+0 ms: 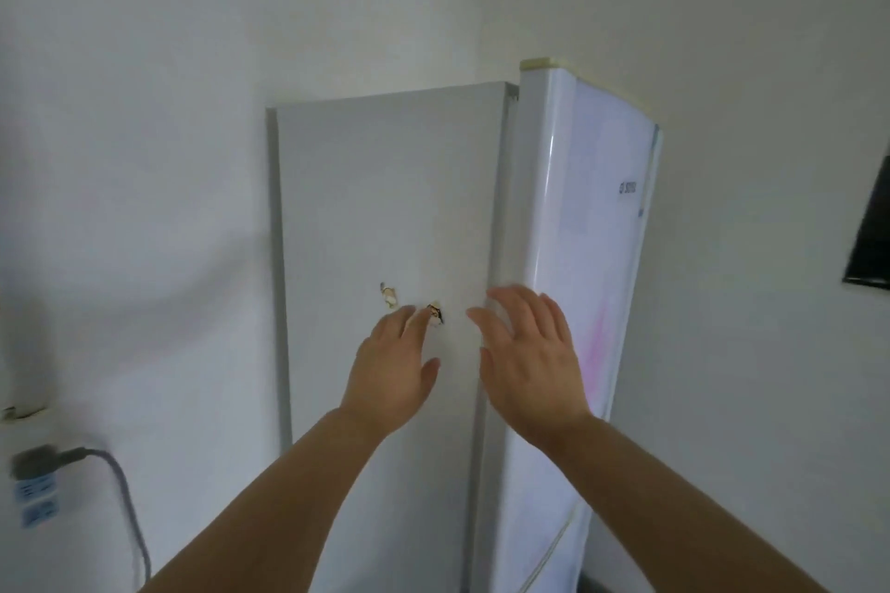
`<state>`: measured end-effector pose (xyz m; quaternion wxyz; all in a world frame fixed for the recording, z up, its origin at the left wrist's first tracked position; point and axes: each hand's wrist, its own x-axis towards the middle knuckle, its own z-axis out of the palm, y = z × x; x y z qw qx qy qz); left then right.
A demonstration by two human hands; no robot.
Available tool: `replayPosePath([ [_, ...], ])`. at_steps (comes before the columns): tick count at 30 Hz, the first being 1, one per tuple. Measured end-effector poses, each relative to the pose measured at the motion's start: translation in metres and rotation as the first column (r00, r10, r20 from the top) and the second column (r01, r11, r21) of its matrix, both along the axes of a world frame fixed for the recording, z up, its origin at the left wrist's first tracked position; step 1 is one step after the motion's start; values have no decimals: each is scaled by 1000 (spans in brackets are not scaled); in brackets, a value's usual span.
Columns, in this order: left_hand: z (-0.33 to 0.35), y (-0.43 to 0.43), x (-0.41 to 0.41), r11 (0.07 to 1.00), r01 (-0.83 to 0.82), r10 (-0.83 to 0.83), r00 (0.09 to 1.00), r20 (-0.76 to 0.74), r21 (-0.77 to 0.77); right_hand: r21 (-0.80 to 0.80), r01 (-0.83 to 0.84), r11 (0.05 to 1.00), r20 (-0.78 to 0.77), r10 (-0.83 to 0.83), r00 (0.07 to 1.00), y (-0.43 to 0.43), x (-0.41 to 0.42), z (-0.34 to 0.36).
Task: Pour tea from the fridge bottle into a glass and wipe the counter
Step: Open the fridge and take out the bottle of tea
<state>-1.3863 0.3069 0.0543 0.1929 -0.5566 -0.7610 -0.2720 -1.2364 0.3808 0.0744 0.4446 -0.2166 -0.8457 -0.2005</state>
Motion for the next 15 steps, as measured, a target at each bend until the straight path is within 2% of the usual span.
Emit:
replayPosePath([
  [2, 5, 20, -11, 990, 85, -83, 996, -27, 112, 110, 71, 991, -56, -66, 996, 8, -6, 12],
  [5, 16, 50, -25, 964, 194, -184, 980, -70, 180, 188, 205, 961, -62, -196, 979, 18, -20, 31],
  [9, 39, 78, -39, 915, 274, -240, 960, -145, 296, 230, 314, 921, -48, -311, 949, 27, -37, 54],
  [15, 53, 107, -47, 870, 312, -252, 947, -199, 381, 239, 461, 855, -55, -462, 885, 34, -56, 60],
])
